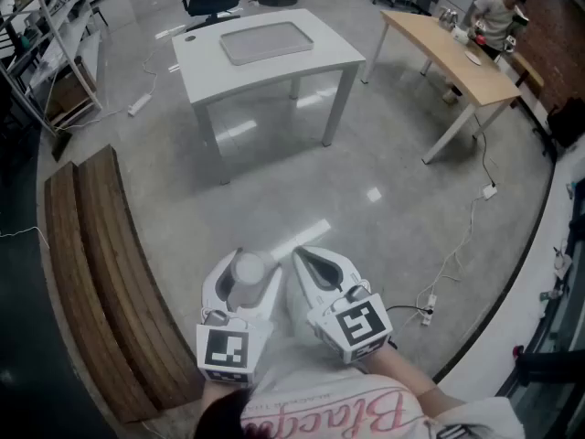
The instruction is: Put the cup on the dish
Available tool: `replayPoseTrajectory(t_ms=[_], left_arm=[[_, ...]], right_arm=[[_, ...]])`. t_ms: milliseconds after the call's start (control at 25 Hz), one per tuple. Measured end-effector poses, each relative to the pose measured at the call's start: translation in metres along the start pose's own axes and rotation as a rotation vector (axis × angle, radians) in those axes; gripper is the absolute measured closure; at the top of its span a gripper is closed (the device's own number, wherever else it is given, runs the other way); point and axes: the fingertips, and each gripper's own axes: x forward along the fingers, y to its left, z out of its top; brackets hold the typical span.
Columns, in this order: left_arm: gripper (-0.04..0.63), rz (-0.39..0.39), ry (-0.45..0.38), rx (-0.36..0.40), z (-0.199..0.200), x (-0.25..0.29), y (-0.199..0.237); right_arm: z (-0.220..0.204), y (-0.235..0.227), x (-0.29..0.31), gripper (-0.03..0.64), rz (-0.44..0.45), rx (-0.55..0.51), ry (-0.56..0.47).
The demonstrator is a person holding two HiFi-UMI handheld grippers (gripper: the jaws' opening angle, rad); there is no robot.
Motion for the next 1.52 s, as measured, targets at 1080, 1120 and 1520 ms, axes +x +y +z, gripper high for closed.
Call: replayPoseTrajectory(t_ms=[1080,1120,1520], left_arm=[[0.333,0.012,0.182,0.062,0.016,0.096,0.061],[0.333,0.007,0.192,0.068,0.018,0.102,0.064],[0.333,-0.008,0.340,0.023,0.027,0.167,0.099]], right_arm=[[0.037,-0.053,0.085,0.615,0.019,-0.052,0.011],[0.041,-0.058,0.090,0.615,0.018,-0.053,0.009],[0.061,-0.101,0.146,0.615,0.042,-0.046,0.037]])
